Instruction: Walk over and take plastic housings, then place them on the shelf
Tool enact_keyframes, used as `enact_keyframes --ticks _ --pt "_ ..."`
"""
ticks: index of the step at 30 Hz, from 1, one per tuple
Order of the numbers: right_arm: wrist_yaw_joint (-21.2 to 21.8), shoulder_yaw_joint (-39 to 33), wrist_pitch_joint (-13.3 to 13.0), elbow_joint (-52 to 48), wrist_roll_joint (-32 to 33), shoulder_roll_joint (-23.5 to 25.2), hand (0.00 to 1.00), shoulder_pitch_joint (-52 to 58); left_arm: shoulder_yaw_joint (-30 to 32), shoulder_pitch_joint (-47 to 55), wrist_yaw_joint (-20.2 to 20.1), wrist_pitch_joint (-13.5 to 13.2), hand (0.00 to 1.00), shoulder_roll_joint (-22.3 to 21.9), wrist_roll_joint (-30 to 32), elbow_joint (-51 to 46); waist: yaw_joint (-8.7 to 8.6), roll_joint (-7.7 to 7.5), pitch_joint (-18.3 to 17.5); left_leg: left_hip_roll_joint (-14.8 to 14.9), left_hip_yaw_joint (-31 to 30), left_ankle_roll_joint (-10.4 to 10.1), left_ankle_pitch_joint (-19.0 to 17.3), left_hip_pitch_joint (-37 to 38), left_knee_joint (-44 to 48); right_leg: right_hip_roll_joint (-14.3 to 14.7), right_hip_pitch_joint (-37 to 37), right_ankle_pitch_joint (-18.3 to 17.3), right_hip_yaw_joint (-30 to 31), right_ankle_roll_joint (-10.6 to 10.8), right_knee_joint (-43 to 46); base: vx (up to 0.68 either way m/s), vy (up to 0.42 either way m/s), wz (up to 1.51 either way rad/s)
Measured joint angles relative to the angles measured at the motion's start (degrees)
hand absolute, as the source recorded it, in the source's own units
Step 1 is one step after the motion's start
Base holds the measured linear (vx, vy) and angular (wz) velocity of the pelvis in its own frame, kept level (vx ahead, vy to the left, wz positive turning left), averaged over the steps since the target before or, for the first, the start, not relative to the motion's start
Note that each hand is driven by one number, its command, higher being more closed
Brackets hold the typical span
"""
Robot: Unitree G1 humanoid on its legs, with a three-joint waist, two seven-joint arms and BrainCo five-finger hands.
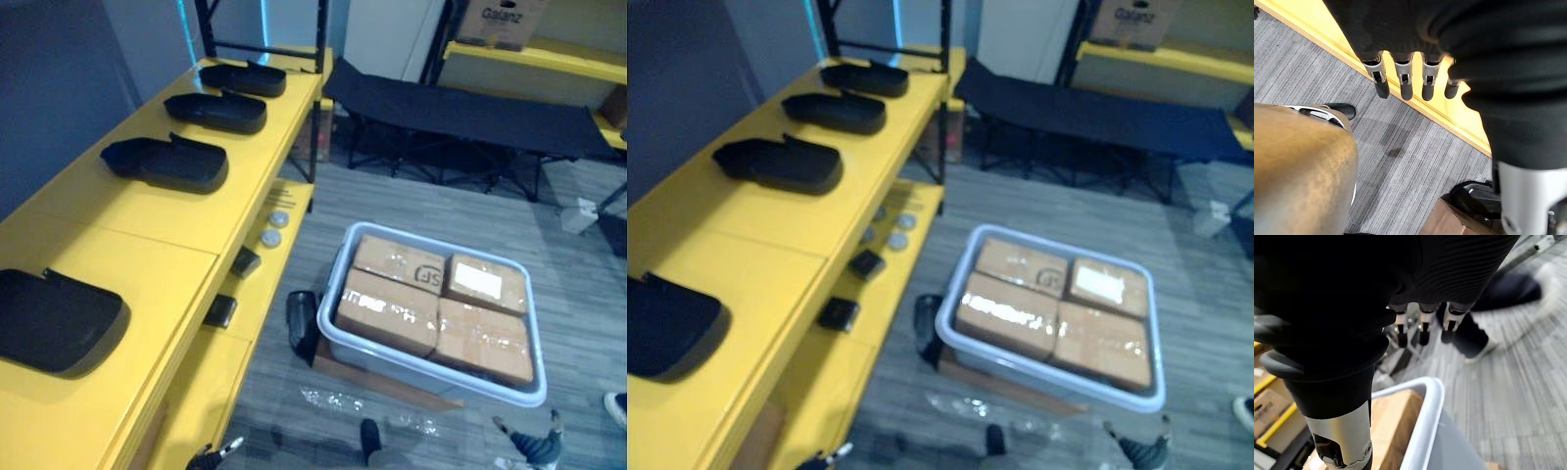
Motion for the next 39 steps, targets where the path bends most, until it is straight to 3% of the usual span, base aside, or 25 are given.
enact_keyframes --ticks 9,12,15,20,25,28,33,39 --pt "-1.24 2.42 0.0 -0.02 0.43 0.0 0.0 -0.99 0.71 0.3 0.34 0.03 0.0 -0.05 0.0 0.06 0.94 -0.08 0.02 -0.63 -2.96 0.09 0.04 -0.13 -0.35 -0.58 0.83 0.0 -1.6 0.01 -0.11 0.0 0.0 0.08" --pt "-3.08 5.09 -0.03 -0.06 0.45 -0.1 0.0 -3.28 3.76 1.4 0.62 0.08 0.0 -0.28 0.16 0.08 2.99 -0.1 0.02 -0.99 -3.49 0.35 0.2 -0.18 -0.3 -1.01 1.04 0.0 -2.23 0.03 -0.56 -0.02 0.001 0.1" --pt "-5.57 6.6 -0.04 -0.08 0.45 -0.41 0.0 -6.26 7.23 3.28 1.26 0.06 0.0 -0.07 0.72 0.06 3.39 -0.13 0.1 -1.26 -6.17 0.56 0.35 -0.42 -0.11 -1.67 1.7 -0.54 -4.71 0.44 -0.63 -0.04 -0.005 0.29" --pt "-10.8 8.57 0.18 -0.16 -0.05 -1.43 0.0 -8.91 7.4 5.67 2.6 0.03 0.0 -0.19 4.2 0.07 4.1 0.27 0.13 -0.91 -6.17 0.54 0.41 -0.67 0.06 -2.1 1.64 -1.32 -8.12 0.35 -0.64 0.0 -0.002 0.02" --pt "-14.6 7.13 2.85 -5.09 0.01 -3.01 0.0 -5.39 5.37 1.9 3.84 -1.38 0.0 -0.13 4.96 -0.53 2.08 0.31 0.04 -0.25 -5.74 0.41 0.47 -0.87 0.09 -1.25 0.63 -0.58 -7.29 0.64 -0.63 0.06 -0.014 -0.13" --pt "-15.24 3.48 3.0 -6.41 0.02 -4.69 0.0 -4.61 4.63 -1.38 4.59 -2.84 0.0 -0.03 4.96 -2.13 0.17 -0.18 0.25 -0.03 -4.35 0.4 0.46 -0.58 0.08 -0.67 0.04 -0.06 -6.15 0.5 -0.61 0.04 -0.005 -0.25" --pt "-15.11 2.21 3.03 -6.41 0.67 -5.68 0.0 -3.55 2.9 -4.75 4.83 -4.5 0.0 0.4 4.57 -2.61 -1.17 -1.3 0.41 -0.16 -2.73 0.41 0.46 0.33 0.07 -0.2 -0.51 0.27 -4.31 0.37 -0.62 0.02 -0.005 -0.27" --pt "-9.07 1.08 2.93 -6.01 7.9 -5.18 0.0 -2.91 2.41 -4.6 4.99 -2.05 0.0 0.46 4.55 -2.12 -1.85 -1.83 0.42 -0.39 -1.38 0.41 0.45 1.17 0.08 0.05 -1.35 0.65 -2.57 0.33 -0.64 0.0 0.003 -0.15"
